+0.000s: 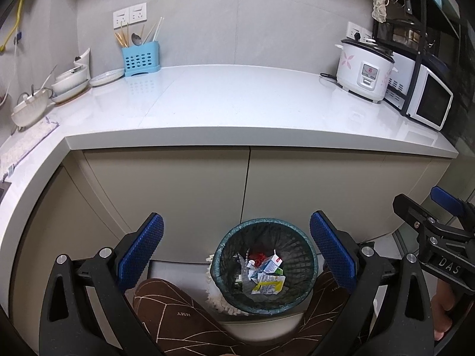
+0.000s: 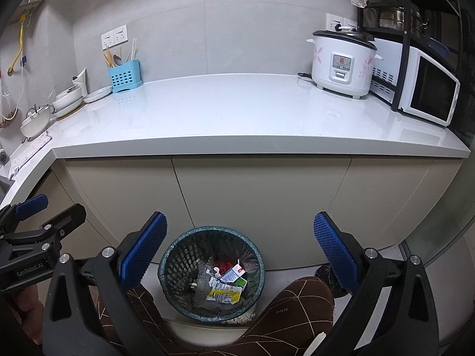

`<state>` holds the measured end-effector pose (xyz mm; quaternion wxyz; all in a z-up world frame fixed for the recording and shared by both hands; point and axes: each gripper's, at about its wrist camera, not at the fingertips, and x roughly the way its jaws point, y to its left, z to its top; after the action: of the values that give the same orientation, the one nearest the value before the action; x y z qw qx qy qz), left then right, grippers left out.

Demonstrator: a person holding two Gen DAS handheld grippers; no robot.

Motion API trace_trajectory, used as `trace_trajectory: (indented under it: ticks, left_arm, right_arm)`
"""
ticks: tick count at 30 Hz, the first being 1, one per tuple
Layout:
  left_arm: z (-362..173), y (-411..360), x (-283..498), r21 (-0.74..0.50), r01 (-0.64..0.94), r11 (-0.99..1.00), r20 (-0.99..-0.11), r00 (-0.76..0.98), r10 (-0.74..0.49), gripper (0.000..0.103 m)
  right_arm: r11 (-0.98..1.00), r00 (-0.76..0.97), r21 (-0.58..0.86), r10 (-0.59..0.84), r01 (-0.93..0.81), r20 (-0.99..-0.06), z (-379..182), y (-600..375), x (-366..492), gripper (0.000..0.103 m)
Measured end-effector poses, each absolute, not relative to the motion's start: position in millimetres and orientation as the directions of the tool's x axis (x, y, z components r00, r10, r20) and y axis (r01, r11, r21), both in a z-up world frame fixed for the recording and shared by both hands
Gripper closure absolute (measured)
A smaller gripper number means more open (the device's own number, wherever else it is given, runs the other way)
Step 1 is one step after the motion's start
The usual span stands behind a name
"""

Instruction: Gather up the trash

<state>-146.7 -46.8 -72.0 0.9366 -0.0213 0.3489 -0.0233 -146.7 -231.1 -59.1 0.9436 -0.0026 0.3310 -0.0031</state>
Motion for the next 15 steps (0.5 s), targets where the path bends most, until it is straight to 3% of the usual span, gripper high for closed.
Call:
trace_trajectory:
  ticks: [15]
  left_arm:
    - [-72.6, -44.8, -146.5, -0.047, 0.034, 0.998, -0.650, 0.758, -0.057, 0.006]
  right_arm:
    - [1.000, 0.779, 0.008, 0.000, 0.006, -0.627, -61.9, -233.6, -146.9, 0.008]
